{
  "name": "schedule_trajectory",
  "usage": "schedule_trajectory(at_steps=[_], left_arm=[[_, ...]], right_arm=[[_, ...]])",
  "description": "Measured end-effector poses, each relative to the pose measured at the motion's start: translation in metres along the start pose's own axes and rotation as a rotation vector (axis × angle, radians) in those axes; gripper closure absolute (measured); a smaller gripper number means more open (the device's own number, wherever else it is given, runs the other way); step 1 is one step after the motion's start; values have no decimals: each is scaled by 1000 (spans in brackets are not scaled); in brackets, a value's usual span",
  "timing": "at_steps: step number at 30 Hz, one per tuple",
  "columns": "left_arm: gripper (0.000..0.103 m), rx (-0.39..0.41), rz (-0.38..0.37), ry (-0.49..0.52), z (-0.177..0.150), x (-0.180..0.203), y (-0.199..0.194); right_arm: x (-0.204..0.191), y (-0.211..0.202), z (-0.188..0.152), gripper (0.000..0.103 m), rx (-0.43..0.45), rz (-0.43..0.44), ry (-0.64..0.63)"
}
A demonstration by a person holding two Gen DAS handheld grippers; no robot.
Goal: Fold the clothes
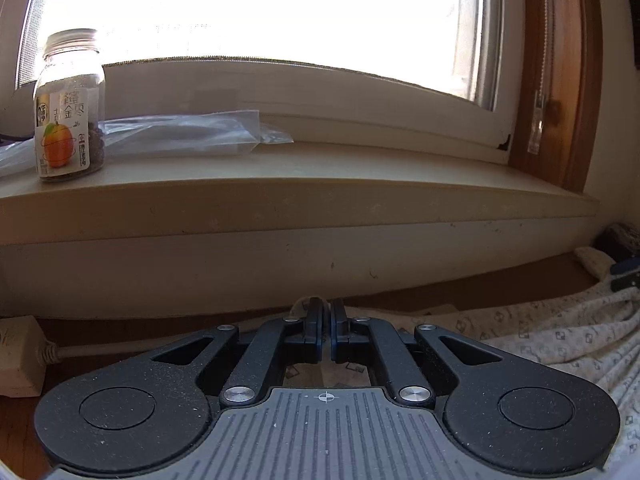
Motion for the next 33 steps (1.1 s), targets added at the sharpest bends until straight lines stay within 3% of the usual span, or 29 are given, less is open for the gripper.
schedule_trajectory(at_steps=[3, 6, 8, 10, 15, 19, 21, 23, 25, 27, 28, 29, 31, 33], left_arm=[[99, -4, -2, 10, 0, 1, 1], [99, 12, 4, 26, 2, 4, 2], [99, 37, 14, 33, 6, 5, 1], [99, 67, 18, 24, 11, 5, -1], [99, 139, 29, -22, 23, 2, -5], [99, 18, -1, -8, 9, 3, 9], [99, -14, -9, 16, 5, 5, 10], [99, -28, -21, 23, 3, 6, 10], [99, -37, -28, 26, 3, 6, 8], [99, -40, -28, 29, 3, 6, 7], [99, -39, -28, 30, 3, 5, 6], [99, -38, -29, 35, 4, 6, 6], [99, -15, -24, 47, 7, 7, 3], [99, 22, -14, 60, 11, 10, 0]], right_arm=[[-1, 3, 0, 52, -28, 19, -28], [-8, 7, 0, 74, -53, 43, -67], [-10, 4, 7, 92, -26, 15, -89], [-9, 0, 15, 102, 11, -35, -103], [18, -20, 44, 102, 205, -254, -16], [7, -4, 26, 99, 117, -106, -14], [0, 2, 17, 89, 71, -26, -17], [-8, 5, 10, 59, 40, 18, -43], [-12, 9, 7, 54, 17, 25, -65], [-11, 12, 7, 55, -6, 37, -70], [-10, 13, 7, 62, -14, 38, -71], [-9, 14, 7, 93, -23, 38, -73], [-9, 12, 10, 97, 1, 17, -94], [-6, 0, 21, 98, 96, -50, -91]])
Point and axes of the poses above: each gripper's, at about its wrist camera, not at the fingertips, and y roughly the way its jaws point, x to its right, z to its top, the point moved 8 cm from there along y, roughly the way its jaws point, and after that the axes turned 2 degrees about -y, right-handed, at the moved point
